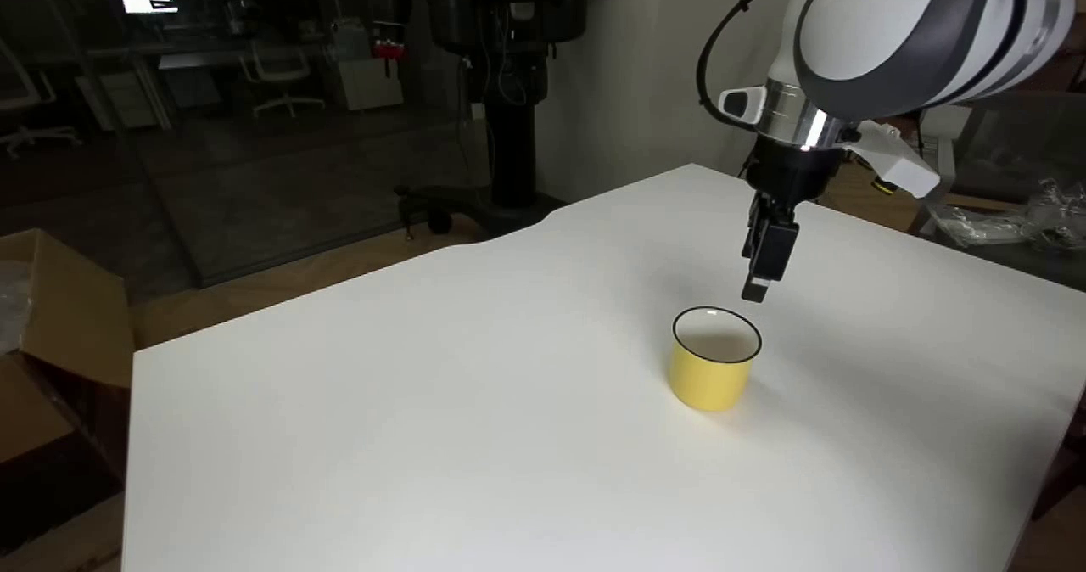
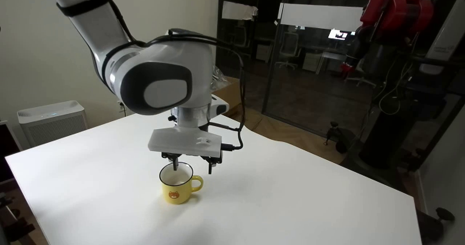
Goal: Move the yellow cup slightly to the front
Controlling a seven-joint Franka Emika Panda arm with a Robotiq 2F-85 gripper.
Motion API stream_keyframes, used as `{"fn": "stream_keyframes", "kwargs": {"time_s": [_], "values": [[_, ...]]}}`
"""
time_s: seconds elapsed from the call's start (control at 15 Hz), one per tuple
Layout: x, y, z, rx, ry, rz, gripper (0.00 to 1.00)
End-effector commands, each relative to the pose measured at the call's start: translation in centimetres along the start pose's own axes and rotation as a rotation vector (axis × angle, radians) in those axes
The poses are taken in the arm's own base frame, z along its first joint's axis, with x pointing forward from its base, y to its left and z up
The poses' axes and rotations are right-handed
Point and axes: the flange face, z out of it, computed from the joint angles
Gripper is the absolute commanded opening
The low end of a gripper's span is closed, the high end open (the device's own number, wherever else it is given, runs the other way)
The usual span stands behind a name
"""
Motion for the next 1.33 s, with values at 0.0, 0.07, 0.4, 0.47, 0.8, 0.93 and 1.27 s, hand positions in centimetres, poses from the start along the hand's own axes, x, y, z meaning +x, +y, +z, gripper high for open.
{"fn": "stream_keyframes", "kwargs": {"time_s": [0.0,0.07,0.4,0.47,0.8,0.93,1.27], "values": [[0.1,1.0,0.3,-0.005,-0.011,0.004,1.0],[0.2,1.5,0.6,-0.007,-0.016,0.005,1.0],[0.7,1.0,1.2,-0.007,-0.025,-0.011,1.0],[1.2,1.0,1.5,-0.016,-0.031,-0.023,1.0],[3.9,1.4,3.1,-0.055,-0.069,-0.106,1.0],[5.3,1.4,4.0,-0.064,-0.086,-0.144,1.0],[8.2,1.1,6.5,-0.056,-0.127,-0.229,1.0]]}}
